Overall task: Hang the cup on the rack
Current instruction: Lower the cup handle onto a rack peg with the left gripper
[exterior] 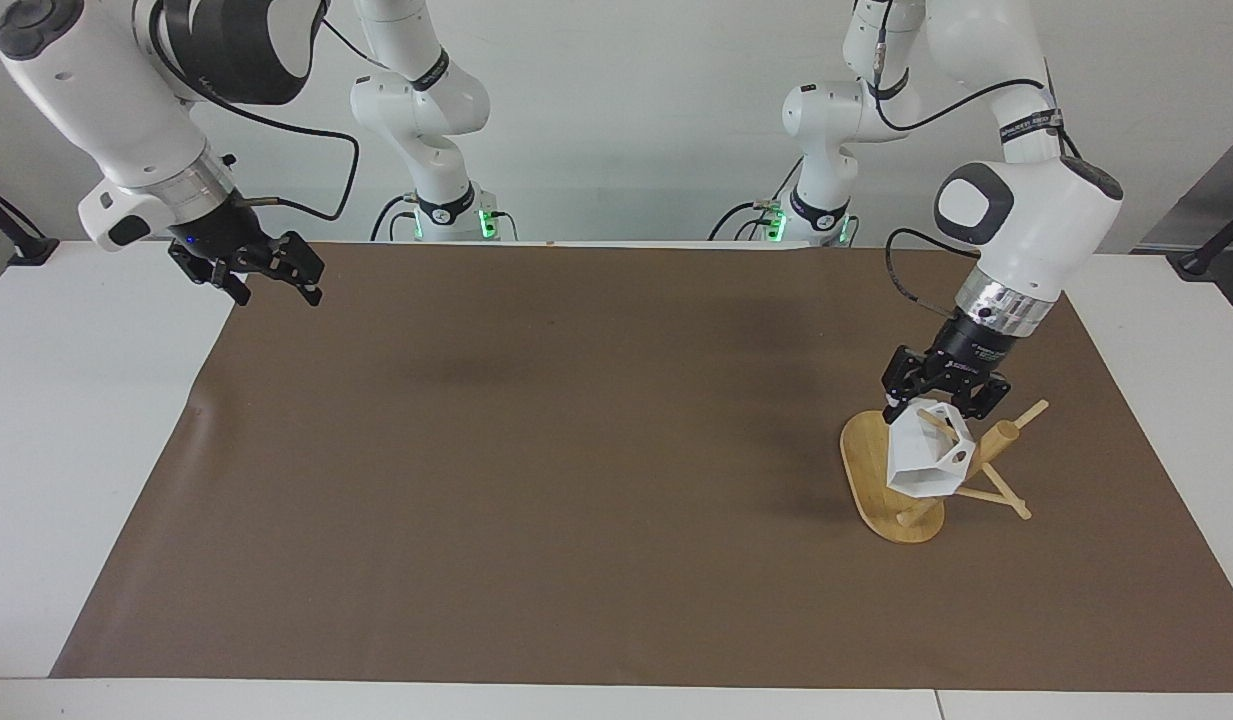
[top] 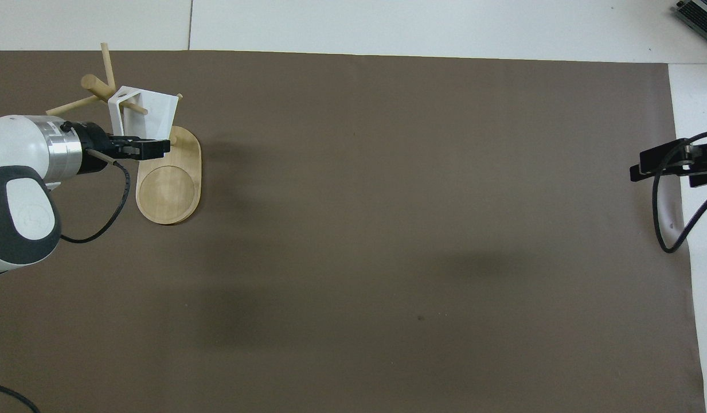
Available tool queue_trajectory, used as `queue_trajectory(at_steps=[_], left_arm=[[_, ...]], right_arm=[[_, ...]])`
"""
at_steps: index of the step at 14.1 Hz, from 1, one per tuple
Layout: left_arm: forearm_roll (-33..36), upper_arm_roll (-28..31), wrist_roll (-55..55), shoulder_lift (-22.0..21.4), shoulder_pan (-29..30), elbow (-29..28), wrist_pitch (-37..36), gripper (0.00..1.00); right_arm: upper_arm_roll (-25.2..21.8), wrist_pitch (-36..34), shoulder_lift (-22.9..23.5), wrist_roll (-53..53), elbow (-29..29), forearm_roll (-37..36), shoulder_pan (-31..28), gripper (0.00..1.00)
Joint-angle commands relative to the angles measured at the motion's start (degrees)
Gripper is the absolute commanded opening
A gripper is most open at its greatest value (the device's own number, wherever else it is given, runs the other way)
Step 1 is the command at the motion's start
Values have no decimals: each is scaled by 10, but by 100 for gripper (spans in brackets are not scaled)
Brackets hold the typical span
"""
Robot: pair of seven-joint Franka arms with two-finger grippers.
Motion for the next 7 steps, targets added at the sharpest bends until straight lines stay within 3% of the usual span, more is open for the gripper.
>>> queue_trajectory(at_steps=[1,4,7], left_arm=[[32,-5,-105,-21,-1,-19,8,79],[45,-4,-98,-17,1,2,-17,83],[60,-3,-67,-27,15,26,-84,100]], right_arm=[[-1,24,-26,-16,-38,-2,1,100],[-2,45,-23,-32,-37,-20,0,100],[-1,64,-22,-54,-37,-45,0,100]])
